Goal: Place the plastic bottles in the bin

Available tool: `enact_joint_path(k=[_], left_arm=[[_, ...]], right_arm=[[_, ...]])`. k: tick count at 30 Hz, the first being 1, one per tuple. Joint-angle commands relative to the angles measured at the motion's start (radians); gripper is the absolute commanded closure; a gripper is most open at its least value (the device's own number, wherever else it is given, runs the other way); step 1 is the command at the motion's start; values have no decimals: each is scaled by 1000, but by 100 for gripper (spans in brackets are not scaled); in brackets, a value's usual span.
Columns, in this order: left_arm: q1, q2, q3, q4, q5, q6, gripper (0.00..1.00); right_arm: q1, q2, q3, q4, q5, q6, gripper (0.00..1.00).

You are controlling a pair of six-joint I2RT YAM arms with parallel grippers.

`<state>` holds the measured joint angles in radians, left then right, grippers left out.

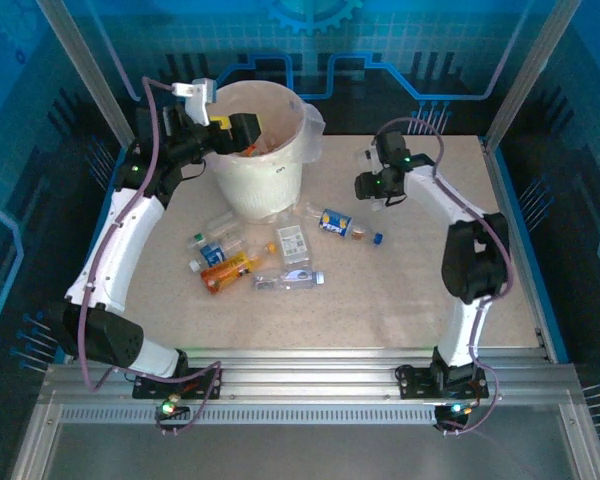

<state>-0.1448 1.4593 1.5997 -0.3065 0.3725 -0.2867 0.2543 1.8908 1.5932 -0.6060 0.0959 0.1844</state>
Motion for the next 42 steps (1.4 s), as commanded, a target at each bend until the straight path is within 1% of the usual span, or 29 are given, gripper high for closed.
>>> enact_joint_path(k=[1,5,10,14,19,23,30,38,42], left_arm=[[-25,-17,-19,37,46,-20,1],[-71,-30,-53,61,47,-29,1],[-138,-44,-117,127,65,-55,1],[-188,-45,-147,149,85,-36,1],[-220,-47,-193,204,148,-28,1],[-232,-44,-213,231,207,-14,1],[-256,-27,-228,273,295,-19,1],[-267,-4,-243,338,369,-78,1],[-266,8,-249,375,410,-109,9]], right_arm=[[11,-112,-53,51,-38,18,54],[48,-225,-112,92,-88,9,55],[133,-357,-203,174,-133,-2,56],[207,-443,-287,268,-179,22,56],[275,-523,-362,366,-219,67,56],[306,-557,-391,408,-252,98,55],[356,-582,-398,438,-270,116,55],[377,-581,-392,471,-305,129,55],[379,-584,-394,491,-329,140,55]])
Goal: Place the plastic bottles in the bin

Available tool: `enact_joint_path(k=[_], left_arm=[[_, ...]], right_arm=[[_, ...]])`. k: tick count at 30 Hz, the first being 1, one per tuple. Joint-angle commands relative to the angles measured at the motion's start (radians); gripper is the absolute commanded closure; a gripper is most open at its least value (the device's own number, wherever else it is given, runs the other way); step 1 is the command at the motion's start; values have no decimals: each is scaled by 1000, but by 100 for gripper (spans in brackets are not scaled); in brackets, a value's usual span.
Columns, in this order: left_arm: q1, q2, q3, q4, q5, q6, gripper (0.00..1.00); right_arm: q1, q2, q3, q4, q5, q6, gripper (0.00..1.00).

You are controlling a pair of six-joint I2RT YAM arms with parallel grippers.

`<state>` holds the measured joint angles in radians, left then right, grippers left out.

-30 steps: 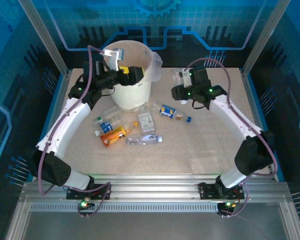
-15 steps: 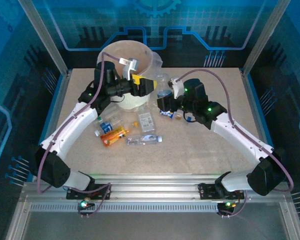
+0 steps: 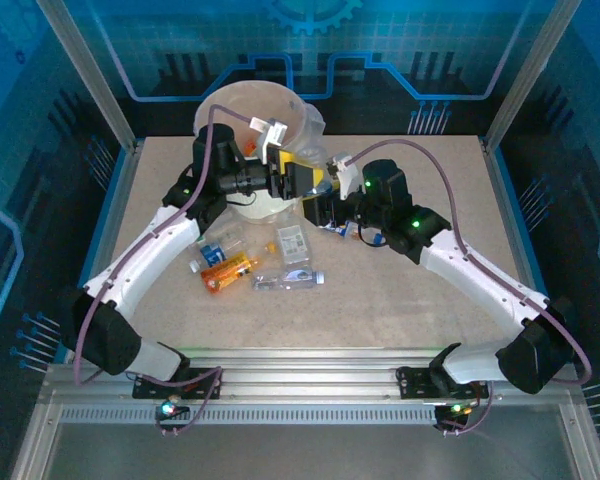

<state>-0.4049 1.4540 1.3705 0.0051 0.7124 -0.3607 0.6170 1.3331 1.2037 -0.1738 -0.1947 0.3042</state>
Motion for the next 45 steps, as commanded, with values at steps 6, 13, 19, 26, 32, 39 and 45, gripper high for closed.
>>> enact_joint_path(k=[6,13,19,26,32,39,45], left_arm=[[-6,26,-21,75,101,-49,18],[-5,52,-16,116,131,-87,22],[-5,51,-14,120,126,-91,43],[2,23,-42,145,81,-86,59],[30,-17,-61,141,5,-63,62],[85,-43,-1,75,-143,-8,63],[142,-19,84,76,-285,76,63]], right_arm=[[18,-35,-15,103,-73,42,55],[19,-19,-10,127,-128,55,55],[20,-9,-7,112,-115,53,52],[20,-23,-3,43,-43,47,2],[20,-82,-20,-35,47,15,0],[17,-181,-23,-185,260,9,0],[-1,-224,3,-328,462,38,0]])
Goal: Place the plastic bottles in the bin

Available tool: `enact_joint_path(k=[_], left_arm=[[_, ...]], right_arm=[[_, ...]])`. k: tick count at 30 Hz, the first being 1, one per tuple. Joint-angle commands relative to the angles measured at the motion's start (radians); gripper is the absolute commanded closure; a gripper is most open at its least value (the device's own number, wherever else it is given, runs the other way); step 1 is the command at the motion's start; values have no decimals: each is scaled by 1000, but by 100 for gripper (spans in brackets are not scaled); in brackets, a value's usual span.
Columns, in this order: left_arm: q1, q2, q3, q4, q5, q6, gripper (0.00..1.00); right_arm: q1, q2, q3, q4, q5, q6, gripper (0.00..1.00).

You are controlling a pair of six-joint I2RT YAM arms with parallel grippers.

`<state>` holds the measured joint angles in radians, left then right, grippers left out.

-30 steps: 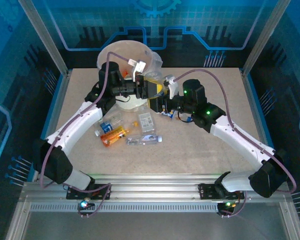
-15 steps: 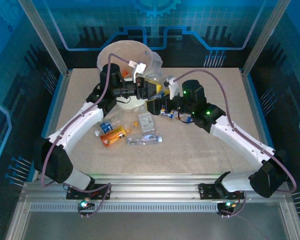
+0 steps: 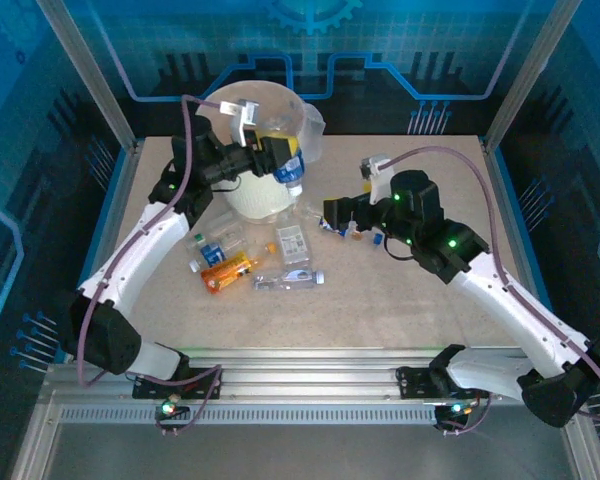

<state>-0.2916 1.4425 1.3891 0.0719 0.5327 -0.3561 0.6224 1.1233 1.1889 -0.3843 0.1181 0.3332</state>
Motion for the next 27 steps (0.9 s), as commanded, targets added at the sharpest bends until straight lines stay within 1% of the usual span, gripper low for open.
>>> enact_joint_path(k=[1,4,9,16,19,21,23,27], left_arm=[[40,1,81,14,-124,84,63],[77,40,136,25,-188,120,64],[125,135,232,16,-290,188,64],[158,293,398,-53,-368,256,64],[162,362,469,-107,-402,297,63],[164,402,511,-149,-418,324,62],[164,430,537,-180,-425,342,61],[166,472,559,-224,-427,359,60]], right_arm=[[-14,-14,20,-136,161,3,0],[-36,-16,28,-176,216,-4,0],[-108,-1,25,-185,180,-33,0],[-252,88,41,-191,-5,-48,0],[-315,153,59,-179,-144,-96,0],[-338,203,80,-182,-215,-154,0],[-342,255,107,-195,-240,-217,0],[-344,376,167,-239,-250,-329,0]])
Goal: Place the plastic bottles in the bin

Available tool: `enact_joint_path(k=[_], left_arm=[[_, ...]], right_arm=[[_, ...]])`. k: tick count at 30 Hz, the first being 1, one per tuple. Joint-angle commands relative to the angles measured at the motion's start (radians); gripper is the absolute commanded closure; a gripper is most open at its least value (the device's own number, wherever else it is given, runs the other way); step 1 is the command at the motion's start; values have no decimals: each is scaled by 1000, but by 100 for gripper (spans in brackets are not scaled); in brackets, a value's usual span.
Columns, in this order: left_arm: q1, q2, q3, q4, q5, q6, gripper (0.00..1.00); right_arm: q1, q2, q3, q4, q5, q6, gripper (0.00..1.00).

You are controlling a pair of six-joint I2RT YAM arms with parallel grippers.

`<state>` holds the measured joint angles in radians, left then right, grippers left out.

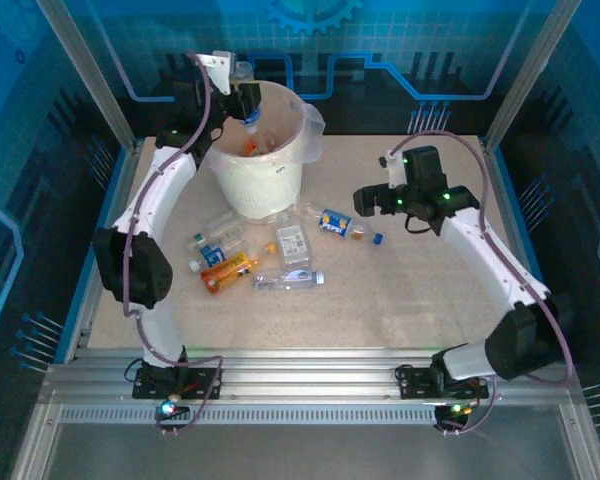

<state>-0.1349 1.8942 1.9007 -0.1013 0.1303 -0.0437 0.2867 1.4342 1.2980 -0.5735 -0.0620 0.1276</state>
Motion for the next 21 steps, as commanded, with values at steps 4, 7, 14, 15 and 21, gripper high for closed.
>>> enact_joint_path(k=[4,7,14,15,21], left_arm=[[11,51,55,-81,-26,52,59],[12,70,65,-99,-27,60,58],[14,103,77,-131,-23,64,52],[14,107,79,-139,-23,66,51],[14,120,82,-191,-24,83,37]], right_arm=[[-9,173,105,-79,-76,-219,0],[-8,245,139,-96,-76,-278,0],[5,413,226,-139,-46,-375,0],[9,437,238,-144,-45,-390,0],[25,541,295,-165,-35,-435,0]])
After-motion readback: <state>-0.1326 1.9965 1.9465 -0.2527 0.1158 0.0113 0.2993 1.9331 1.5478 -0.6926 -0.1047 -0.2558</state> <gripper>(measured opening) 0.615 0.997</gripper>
